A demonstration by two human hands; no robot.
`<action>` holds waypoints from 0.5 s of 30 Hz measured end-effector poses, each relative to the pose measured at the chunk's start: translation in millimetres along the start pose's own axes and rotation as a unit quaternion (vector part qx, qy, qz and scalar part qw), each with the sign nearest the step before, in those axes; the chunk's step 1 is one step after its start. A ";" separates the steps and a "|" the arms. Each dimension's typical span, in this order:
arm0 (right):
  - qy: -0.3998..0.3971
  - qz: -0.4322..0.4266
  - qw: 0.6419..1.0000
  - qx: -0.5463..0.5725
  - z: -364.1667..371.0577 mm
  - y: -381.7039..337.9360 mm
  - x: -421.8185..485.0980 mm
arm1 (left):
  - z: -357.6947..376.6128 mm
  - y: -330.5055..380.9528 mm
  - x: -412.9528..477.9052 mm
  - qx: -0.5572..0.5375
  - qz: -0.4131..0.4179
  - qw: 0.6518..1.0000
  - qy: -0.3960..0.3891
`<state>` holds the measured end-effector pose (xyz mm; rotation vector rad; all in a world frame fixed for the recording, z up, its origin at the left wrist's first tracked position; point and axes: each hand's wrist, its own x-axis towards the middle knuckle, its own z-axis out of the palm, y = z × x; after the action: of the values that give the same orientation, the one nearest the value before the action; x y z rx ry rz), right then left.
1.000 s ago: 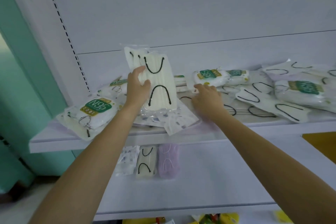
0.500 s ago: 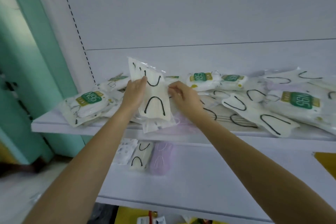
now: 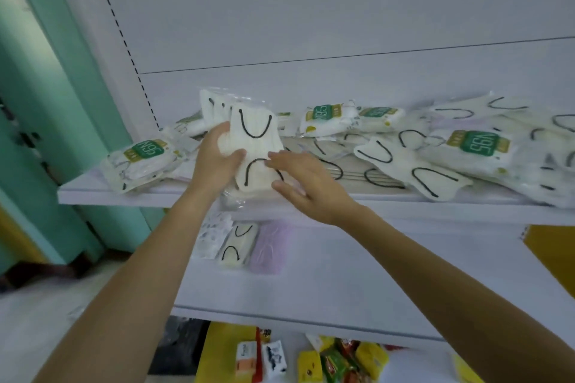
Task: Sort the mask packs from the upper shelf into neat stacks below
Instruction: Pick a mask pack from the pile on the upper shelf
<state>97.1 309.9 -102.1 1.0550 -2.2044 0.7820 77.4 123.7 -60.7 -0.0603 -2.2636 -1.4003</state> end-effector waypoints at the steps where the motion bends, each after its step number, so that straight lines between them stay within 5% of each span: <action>1: 0.024 0.048 0.999 -0.002 -15.6 3.2 -7.6 | 2.0 4.6 -2.6 -0.002 0.023 1.000 0.010; 4: 0.064 0.213 0.968 -0.111 -62.4 21.8 -35.7 | 10.7 14.5 -13.6 -0.026 0.055 0.998 0.007; 8: -0.071 0.412 0.869 -0.266 -104.6 36.5 -78.5 | 41.8 17.6 -37.6 -0.034 0.056 0.996 -0.058; 12: -0.143 0.416 0.852 -0.283 -106.2 28.1 -104.1 | 74.9 26.9 -62.0 -0.054 0.046 0.992 -0.108; 15: -0.059 0.410 0.868 -0.274 -107.7 22.3 -107.4 | 95.4 35.2 -79.1 -0.038 0.049 0.992 -0.113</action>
<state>161.2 449.4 -110.9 -0.1583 -2.7423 0.3412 122.1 238.3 -99.0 -0.3666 -2.3498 -1.4926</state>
